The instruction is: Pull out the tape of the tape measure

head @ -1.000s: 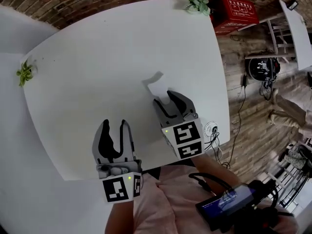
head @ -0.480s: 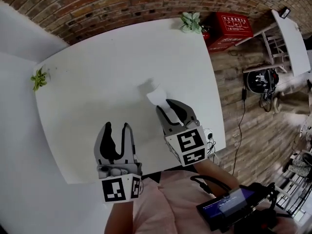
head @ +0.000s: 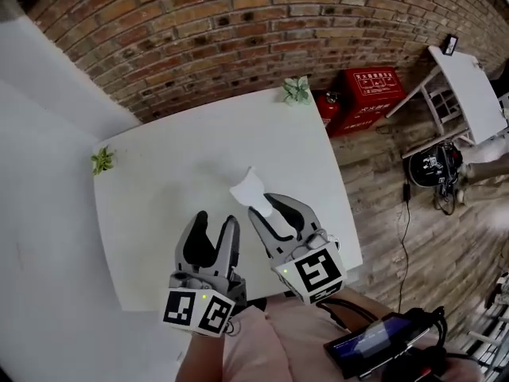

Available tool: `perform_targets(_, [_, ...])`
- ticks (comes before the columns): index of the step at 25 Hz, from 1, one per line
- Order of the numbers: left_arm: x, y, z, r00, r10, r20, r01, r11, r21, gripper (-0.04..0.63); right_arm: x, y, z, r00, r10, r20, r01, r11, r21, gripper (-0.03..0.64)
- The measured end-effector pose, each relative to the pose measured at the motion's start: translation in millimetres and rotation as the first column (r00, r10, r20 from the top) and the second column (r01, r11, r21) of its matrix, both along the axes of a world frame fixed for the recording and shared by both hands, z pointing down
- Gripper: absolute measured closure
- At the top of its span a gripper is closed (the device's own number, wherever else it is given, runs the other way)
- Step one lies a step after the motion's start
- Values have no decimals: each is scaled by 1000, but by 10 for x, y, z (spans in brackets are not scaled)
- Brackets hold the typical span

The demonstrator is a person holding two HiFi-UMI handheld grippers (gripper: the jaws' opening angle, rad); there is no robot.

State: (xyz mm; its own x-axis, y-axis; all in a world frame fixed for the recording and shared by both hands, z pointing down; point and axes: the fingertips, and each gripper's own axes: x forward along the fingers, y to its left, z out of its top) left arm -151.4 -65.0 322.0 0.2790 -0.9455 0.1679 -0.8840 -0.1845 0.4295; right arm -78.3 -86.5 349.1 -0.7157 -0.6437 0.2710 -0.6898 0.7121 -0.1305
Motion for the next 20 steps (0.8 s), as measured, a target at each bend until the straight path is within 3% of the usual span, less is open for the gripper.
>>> perform_targets(6, [229, 2, -326, 986, 60, -153, -57, 998, 25, 339, 18, 201, -522, 995, -47, 91, 37, 993, 109, 477])
perform_targets(12, [371, -13, -458, 971, 106, -215, -99, 994, 42, 321, 60, 324, -754, 984, -89, 158, 57, 979, 193, 477])
perform_targets(20, [500, -82, -532, 958, 121, -260, -111, 992, 52, 324, 152, 427, -875, 975, -138, 172, 94, 966, 241, 477])
